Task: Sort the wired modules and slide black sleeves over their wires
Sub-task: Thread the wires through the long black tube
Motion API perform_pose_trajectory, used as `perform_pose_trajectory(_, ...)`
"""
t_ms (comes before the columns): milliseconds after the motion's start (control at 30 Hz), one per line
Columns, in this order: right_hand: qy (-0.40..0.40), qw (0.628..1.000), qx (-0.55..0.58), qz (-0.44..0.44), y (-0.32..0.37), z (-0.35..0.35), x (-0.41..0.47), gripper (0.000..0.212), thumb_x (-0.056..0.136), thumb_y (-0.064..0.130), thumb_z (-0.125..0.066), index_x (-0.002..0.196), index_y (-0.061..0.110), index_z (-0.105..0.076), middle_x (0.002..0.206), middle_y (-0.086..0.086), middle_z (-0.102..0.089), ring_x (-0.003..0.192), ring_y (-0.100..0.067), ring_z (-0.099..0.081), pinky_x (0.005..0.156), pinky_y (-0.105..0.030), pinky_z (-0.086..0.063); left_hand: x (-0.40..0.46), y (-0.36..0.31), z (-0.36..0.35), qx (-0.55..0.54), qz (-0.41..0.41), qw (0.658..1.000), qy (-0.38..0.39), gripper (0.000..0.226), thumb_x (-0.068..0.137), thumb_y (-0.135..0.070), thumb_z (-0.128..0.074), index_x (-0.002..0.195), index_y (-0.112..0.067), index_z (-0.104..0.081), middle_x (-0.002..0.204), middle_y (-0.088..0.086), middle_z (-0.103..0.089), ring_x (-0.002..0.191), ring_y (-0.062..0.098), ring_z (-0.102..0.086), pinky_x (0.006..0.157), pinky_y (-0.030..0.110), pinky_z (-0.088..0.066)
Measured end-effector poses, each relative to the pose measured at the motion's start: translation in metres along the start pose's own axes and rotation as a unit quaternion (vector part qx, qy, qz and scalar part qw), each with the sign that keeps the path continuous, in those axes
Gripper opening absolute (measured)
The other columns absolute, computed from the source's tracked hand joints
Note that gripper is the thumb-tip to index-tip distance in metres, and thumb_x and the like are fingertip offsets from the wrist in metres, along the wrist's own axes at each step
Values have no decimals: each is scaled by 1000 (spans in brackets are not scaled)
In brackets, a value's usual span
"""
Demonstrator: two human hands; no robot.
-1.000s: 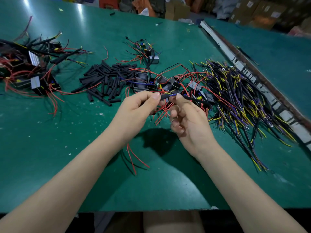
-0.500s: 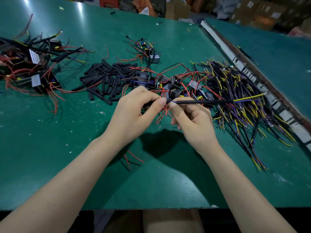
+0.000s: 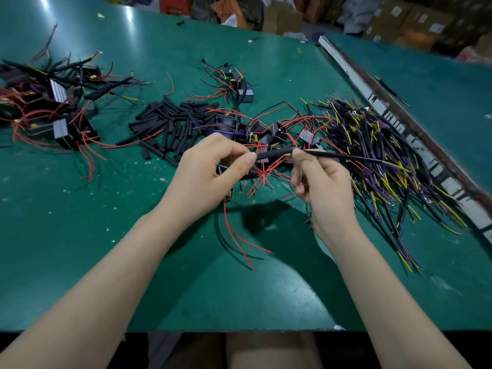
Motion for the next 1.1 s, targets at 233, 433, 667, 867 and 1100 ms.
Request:
perform_pose_trajectory(233,42,999,-17,23,1,-4,-2,28,94,18,-58,66,19,-59,51,6,-55,44,-2,-44,44,-12,-36,-1,1,0,-21,5,999,-30,15,91,-28,-57,91,-17,-67,82,-1,-58,75,7,-50,70,10,-35)
perform_pose_trajectory(433,-5,1000,14,-25,-3,2,3,27,95,22,-58,69,14,-60,48,6,-52,40,-4,-38,39,-10,-29,-3,0,0,120,-80,989,-9,28,79,-44,-66,89,-17,-65,108,4,-51,100,21,-50,85,35,-38)
perform_pose_trajectory(667,-5,1000,13,-19,-2,4,4,25,96,21,-57,74,10,-60,49,6,-53,40,-4,-38,39,-11,-29,-10,-1,-7,254,-91,963,-16,22,74,-40,-72,91,-26,-70,117,2,-58,106,25,-44,79,32,-25)
perform_pose_trajectory(867,4,1000,-10,-21,-3,1,2,24,93,21,-60,71,16,-67,51,6,-53,42,-4,-41,39,-10,-31,-9,3,-9,260,-43,964,-46,20,75,-36,-74,86,-20,-70,111,4,-59,105,23,-37,76,34,-25)
perform_pose_trajectory(1100,-11,971,-165,170,6,7,2,15,89,34,-63,102,41,-61,92,3,-61,68,-11,-54,65,-29,-46,-6,8,-4,215,-57,975,-32,18,84,-31,-64,87,-16,-73,116,6,-59,107,21,-34,78,32,-18)
Point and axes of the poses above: each hand's wrist, its own x-axis towards the middle knuckle, its own z-axis out of the back of the hand, y = z × x, the point moved 4 cm from there along x, towards the middle knuckle
